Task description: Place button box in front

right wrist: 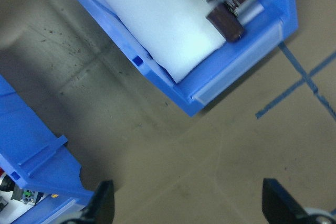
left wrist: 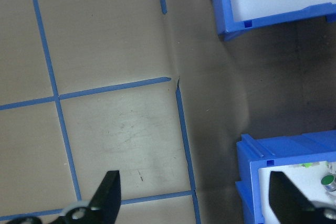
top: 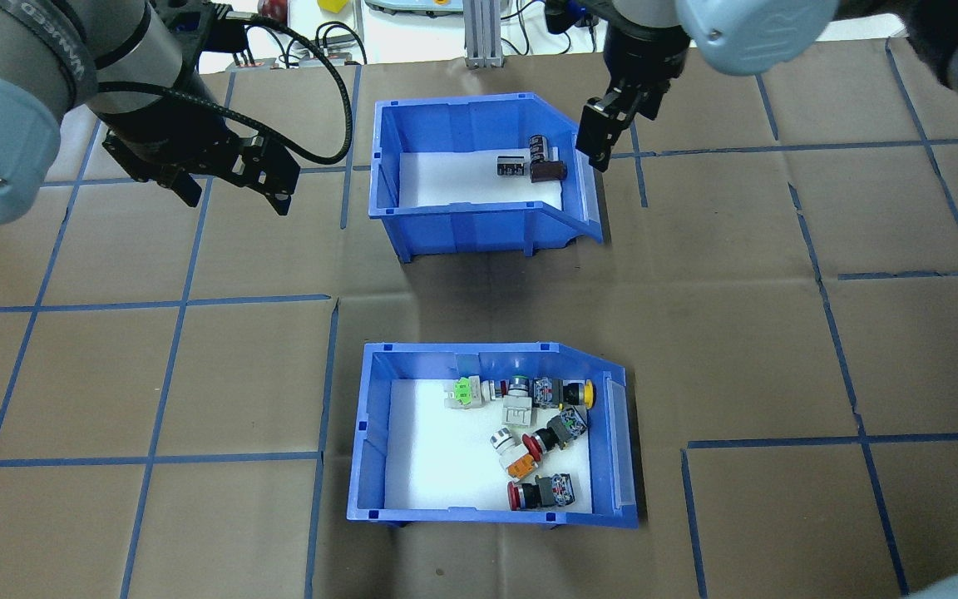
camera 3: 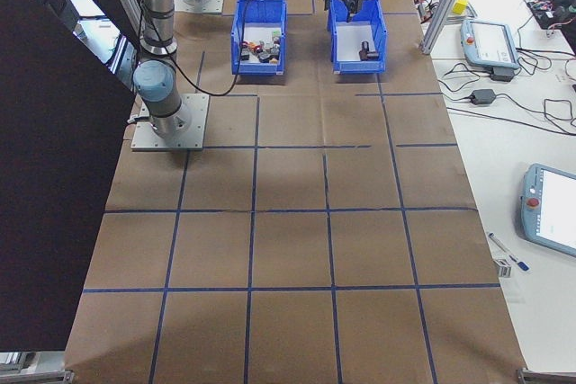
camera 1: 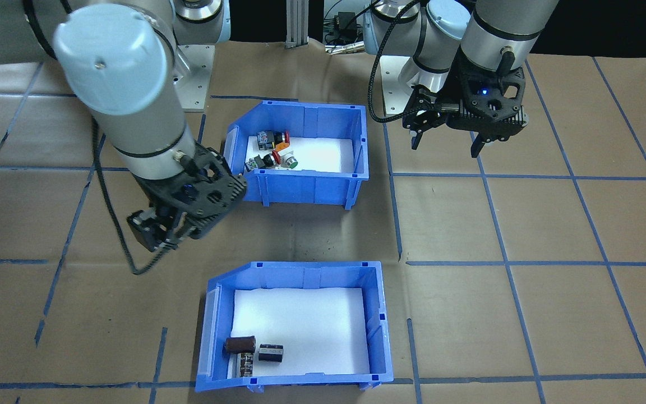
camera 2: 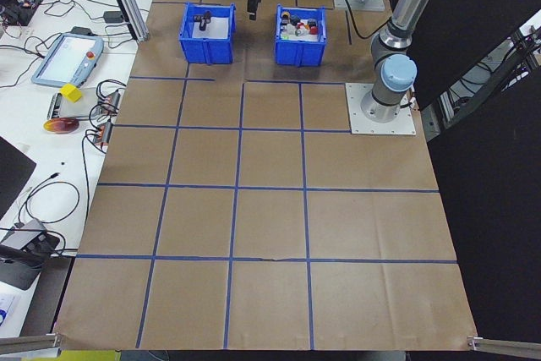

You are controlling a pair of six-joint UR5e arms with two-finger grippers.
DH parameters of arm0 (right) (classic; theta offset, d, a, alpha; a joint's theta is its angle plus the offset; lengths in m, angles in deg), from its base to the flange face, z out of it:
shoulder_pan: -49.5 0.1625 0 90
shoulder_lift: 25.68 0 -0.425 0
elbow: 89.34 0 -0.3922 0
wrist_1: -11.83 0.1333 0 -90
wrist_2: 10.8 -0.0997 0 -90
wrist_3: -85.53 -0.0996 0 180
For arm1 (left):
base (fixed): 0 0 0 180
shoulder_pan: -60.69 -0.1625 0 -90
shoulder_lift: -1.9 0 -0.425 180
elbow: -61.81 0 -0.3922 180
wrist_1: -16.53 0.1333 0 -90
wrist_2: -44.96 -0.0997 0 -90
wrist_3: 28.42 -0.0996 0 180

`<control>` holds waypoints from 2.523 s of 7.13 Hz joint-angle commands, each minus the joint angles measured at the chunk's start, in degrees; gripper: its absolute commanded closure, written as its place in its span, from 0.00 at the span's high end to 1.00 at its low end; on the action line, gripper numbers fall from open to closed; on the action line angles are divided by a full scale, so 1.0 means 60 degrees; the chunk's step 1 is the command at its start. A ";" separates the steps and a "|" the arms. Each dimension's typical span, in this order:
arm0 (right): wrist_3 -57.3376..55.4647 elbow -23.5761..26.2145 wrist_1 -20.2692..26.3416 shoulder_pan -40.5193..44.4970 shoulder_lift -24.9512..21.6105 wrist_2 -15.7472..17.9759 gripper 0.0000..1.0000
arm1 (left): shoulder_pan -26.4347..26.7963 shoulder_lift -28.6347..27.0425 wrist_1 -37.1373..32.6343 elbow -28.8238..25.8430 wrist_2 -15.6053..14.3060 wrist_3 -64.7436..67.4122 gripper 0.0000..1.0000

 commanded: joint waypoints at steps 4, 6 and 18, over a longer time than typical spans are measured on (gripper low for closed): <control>0.2814 -0.2464 -0.0018 0.2043 0.2447 -0.0032 1.00 | 0.0748 0.2063 -0.0092 0.2689 0.0511 0.7733 0.97; 0.3301 -0.2336 -0.0003 0.2073 0.2713 -0.0135 1.00 | 0.1170 0.2942 0.0099 0.4172 0.0715 1.2233 0.95; 0.3566 -0.0488 -0.2596 0.2103 0.2511 0.0259 0.07 | 0.4543 0.3211 0.3452 0.7035 0.0775 2.0236 0.99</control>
